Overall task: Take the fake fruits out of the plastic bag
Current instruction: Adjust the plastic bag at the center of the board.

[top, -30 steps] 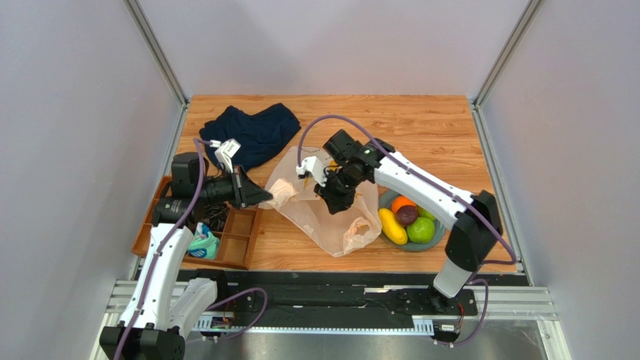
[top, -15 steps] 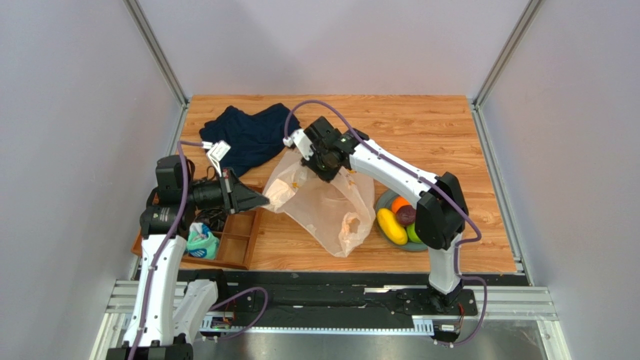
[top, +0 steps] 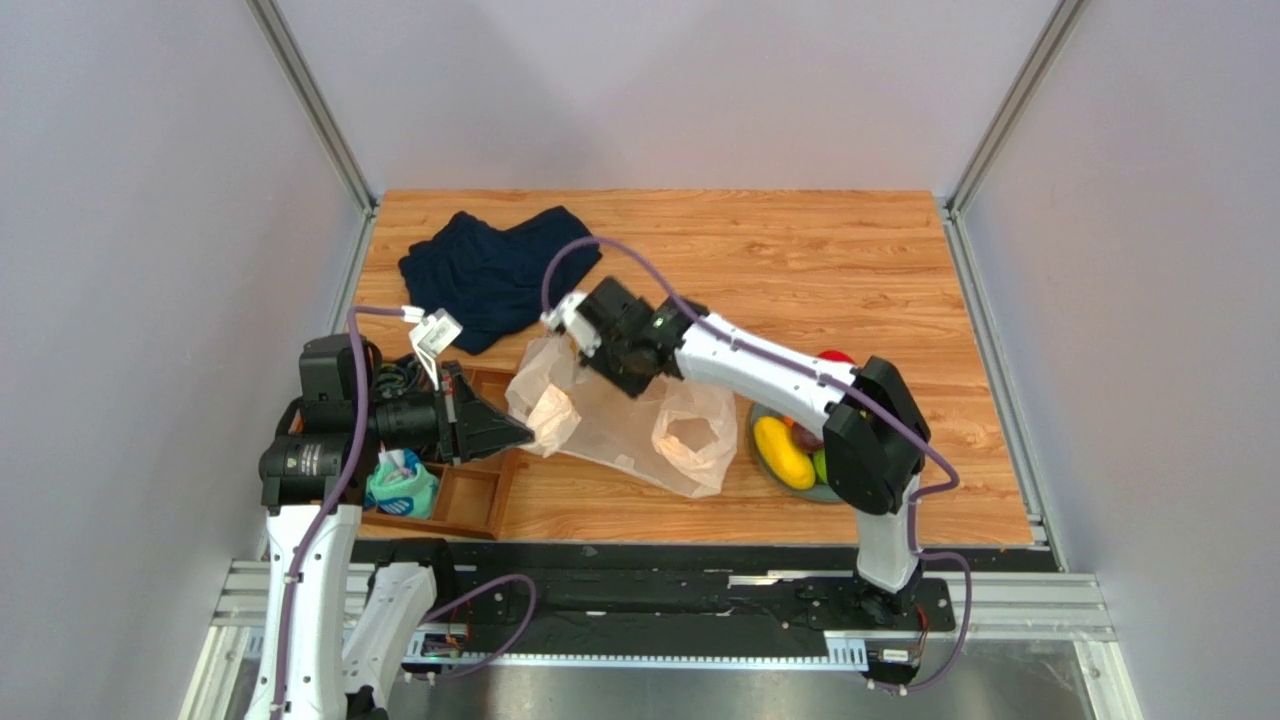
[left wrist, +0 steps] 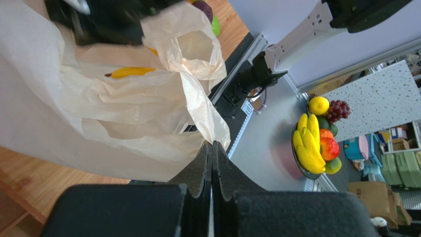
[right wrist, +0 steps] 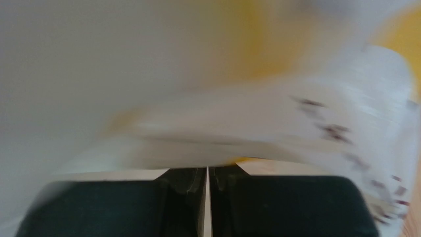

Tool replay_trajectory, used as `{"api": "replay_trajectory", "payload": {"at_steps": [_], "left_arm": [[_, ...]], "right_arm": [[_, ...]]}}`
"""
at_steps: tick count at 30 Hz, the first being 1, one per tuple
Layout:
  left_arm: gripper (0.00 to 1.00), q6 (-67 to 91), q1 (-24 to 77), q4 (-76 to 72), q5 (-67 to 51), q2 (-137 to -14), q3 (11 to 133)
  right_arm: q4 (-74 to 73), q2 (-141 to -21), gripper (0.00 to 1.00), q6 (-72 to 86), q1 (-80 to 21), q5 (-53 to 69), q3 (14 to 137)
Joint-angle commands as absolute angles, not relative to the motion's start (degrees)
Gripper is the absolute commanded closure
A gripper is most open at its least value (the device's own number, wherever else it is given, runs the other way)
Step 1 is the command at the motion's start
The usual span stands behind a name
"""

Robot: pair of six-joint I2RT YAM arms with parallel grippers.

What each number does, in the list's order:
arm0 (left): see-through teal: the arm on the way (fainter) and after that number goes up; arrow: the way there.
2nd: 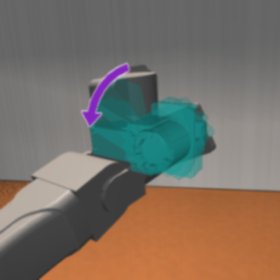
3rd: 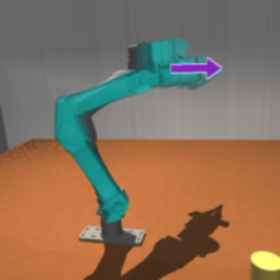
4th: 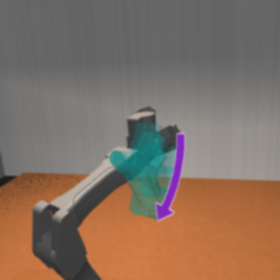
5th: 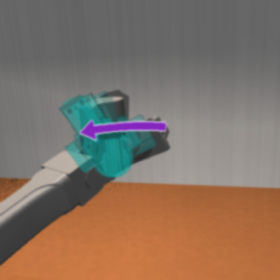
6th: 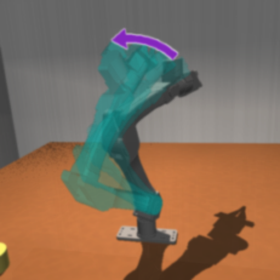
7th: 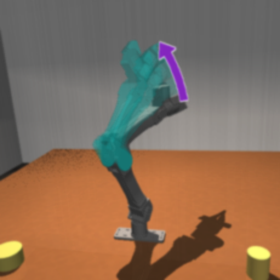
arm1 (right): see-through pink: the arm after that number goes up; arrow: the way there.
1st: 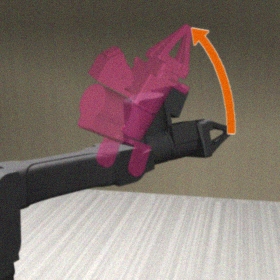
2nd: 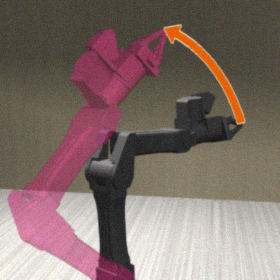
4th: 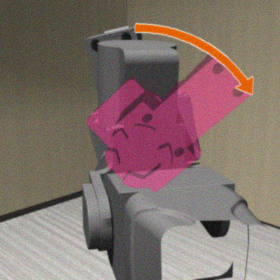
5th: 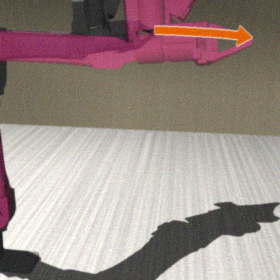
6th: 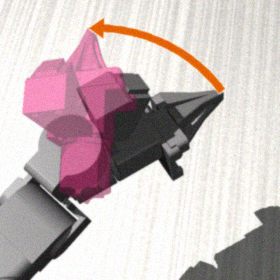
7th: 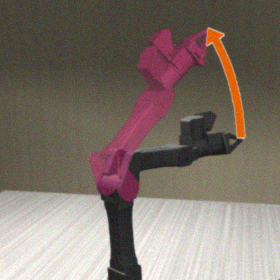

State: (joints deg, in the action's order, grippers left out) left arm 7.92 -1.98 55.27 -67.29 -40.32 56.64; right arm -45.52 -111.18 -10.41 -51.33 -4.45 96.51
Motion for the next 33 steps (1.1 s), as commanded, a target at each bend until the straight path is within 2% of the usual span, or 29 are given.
{"api": "replay_trajectory", "payload": {"at_steps": [1,9,18,22,26,30,32,33], "left_arm": [[1.00,3.4,-2.3,59.1,-69.3,-39.6,57.8],[1.00,0.4,-2.3,63.5,-70.3,-39.4,57.4],[1.00,-4.3,-2.8,70.3,-71.6,-38.8,58.7],[1.00,-3.3,-3.1,69.1,-71.7,-39.5,59.5],[1.00,-4.3,-3.1,70.6,-72.2,-39.7,61.3],[1.00,-4.4,-3.1,70.5,-72.1,-39.1,60.0],[1.00,-4.0,-3.0,70.2,-72.1,-38.4,59.1],[1.00,-4.0,-3.0,70.2,-71.9,-38.4,59.0]], "right_arm": [[-44.8,-106.8,0.93,-8.8,-58.2,-2.3,97.2],[-44.2,-117.8,1.00,-7.8,-57.6,-14.1,109.0],[-43.6,-125.9,1.00,-6.3,-59.1,-11.9,113.2],[-45.3,-124.0,1.00,-6.2,-62.1,-6.5,108.5],[-45.9,-116.8,1.00,-4.6,-65.1,-1.4,99.9],[-44.5,-116.8,1.00,-6.0,-64.8,-8.8,102.2],[-44.7,-120.7,0.89,-6.4,-63.2,-9.8,107.6],[-45.1,-121.7,0.78,-6.7,-62.9,-10.3,109.3]]}}
